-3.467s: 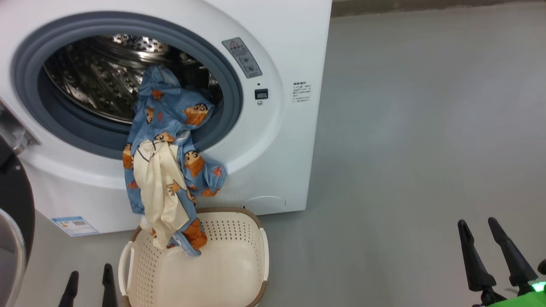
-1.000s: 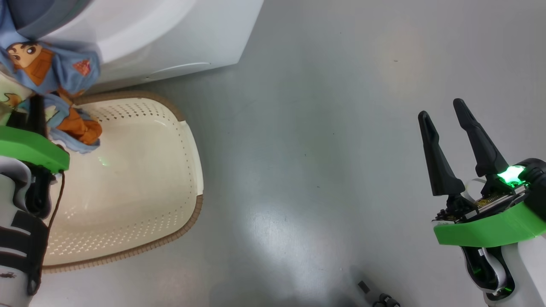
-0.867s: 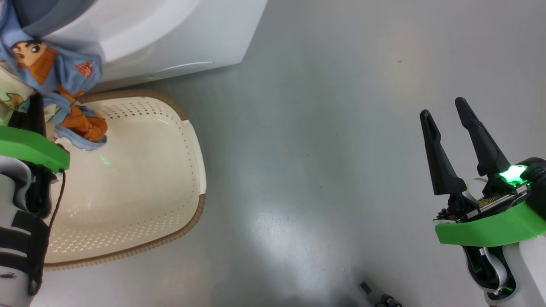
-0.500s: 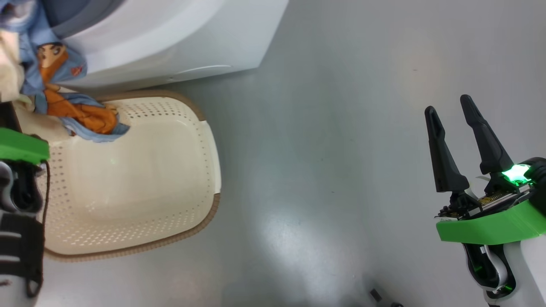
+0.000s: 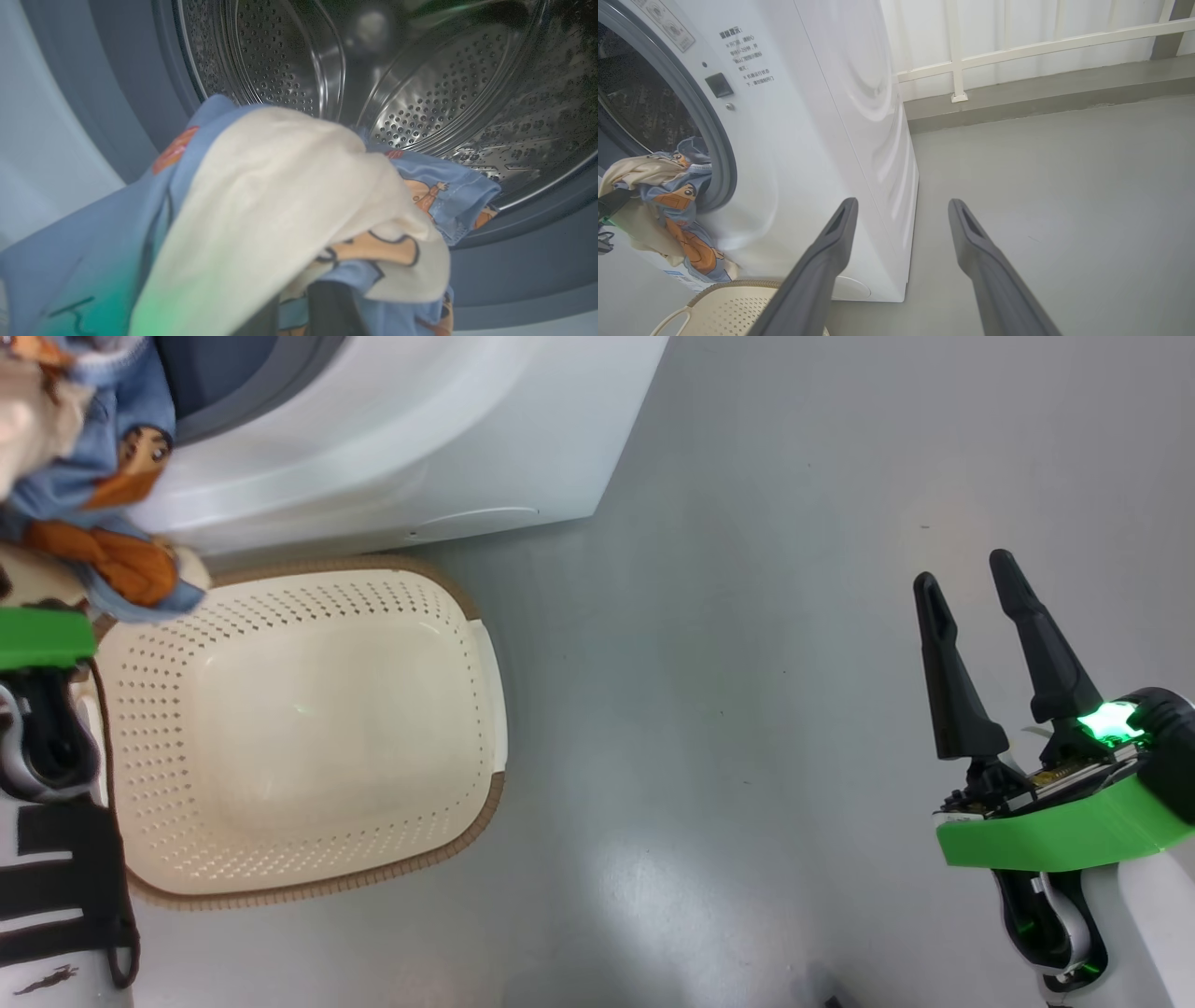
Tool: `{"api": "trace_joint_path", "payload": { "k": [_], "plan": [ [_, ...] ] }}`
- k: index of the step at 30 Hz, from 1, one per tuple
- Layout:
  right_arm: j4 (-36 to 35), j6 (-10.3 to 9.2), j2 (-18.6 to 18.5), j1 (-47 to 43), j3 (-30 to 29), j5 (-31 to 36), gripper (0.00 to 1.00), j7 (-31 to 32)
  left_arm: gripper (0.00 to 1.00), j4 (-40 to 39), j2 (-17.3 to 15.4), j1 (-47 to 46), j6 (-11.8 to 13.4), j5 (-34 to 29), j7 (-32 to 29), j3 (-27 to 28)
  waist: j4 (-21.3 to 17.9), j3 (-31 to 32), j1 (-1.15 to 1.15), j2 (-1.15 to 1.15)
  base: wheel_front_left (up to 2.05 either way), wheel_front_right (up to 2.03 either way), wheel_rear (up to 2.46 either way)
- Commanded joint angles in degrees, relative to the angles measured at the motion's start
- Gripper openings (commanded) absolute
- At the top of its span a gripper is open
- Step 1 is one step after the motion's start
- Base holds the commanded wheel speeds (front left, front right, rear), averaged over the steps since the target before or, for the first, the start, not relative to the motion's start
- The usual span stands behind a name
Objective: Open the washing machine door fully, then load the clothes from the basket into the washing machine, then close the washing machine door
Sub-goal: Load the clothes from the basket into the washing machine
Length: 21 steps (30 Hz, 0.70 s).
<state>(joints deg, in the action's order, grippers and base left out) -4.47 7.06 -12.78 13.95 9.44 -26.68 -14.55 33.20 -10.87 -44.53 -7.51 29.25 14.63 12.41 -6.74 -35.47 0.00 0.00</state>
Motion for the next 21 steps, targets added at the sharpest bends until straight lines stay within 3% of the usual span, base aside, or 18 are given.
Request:
{"api": "trace_joint_path", "payload": {
  "k": [1, 10, 21],
  "plan": [
    [-0.94, 0.43, -0.24, -0.05, 1.32, 0.05, 1.0, -0.45, 0.0, -2.98, -1.86, 1.62, 0.02, -0.98, 0.37, 2.02, -0.24, 0.39, 0.0, 0.0, 0.0, 0.0, 0.0],
    [-0.37, 0.43, 1.67, 0.23, 2.01, -0.44, 1.0, -0.45, 0.0, -9.21, -0.34, 1.02, 0.02, -4.08, 0.37, -1.82, -1.54, 1.03, 0.0, 0.0, 0.0, 0.0, 0.0],
    [0.22, 0.43, 3.12, 0.22, 2.3, -1.03, 1.0, -0.45, 0.0, 2.14, -6.04, -10.97, 0.02, -1.8, 0.37, -10.49, -2.91, 0.81, 0.0, 0.0, 0.0, 0.0, 0.0]
  ]
}}
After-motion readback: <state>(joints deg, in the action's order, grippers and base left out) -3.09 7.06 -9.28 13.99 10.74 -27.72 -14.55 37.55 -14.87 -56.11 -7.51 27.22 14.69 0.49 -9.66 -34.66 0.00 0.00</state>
